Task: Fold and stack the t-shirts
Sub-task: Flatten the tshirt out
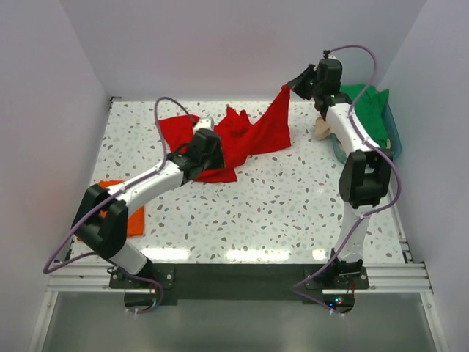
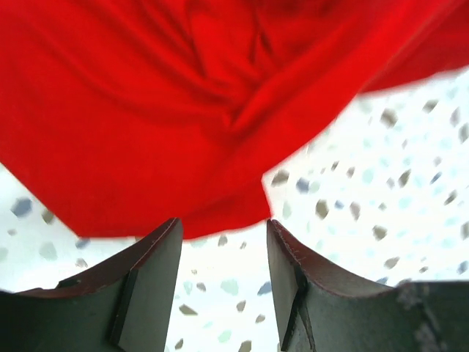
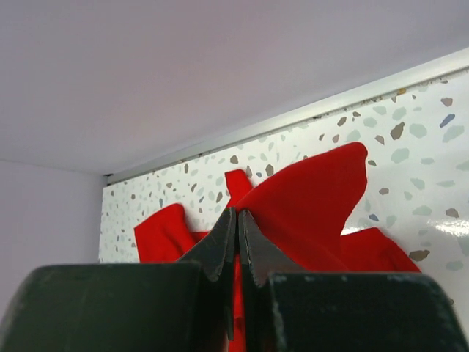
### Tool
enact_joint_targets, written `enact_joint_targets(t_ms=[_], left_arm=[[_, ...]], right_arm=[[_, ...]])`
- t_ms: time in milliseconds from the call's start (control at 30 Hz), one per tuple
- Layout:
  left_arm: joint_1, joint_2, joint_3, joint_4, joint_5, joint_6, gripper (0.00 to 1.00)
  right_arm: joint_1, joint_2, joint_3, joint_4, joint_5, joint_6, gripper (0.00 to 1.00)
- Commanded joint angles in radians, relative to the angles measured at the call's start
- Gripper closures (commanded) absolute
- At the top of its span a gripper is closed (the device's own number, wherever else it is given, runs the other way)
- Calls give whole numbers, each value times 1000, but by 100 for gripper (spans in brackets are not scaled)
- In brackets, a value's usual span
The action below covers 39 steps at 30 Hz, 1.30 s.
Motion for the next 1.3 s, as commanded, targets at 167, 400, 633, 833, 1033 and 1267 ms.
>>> enact_joint_targets(t_ms=[167, 400, 633, 833, 1033, 1267], left_arm=[[-185, 179, 81, -26, -208, 22, 47], [-222, 330, 179, -23, -222, 45, 46], [-222, 422, 242, 31, -242, 94, 46], [-222, 482, 291, 31, -209, 103, 47], [-222, 523, 314, 21, -234, 105, 47], [-222, 546, 307, 6, -248, 89, 60]], right_arm=[[-15, -34, 49, 43, -47, 10, 100], [-15, -55, -9, 78, -65, 19, 100], [-15, -69, -20, 86, -84, 21, 100], [-15, -77, -20, 78, -88, 16, 100], [-15, -69, -14, 72, -99, 16, 100], [-15, -91, -45, 80, -95, 12, 100]])
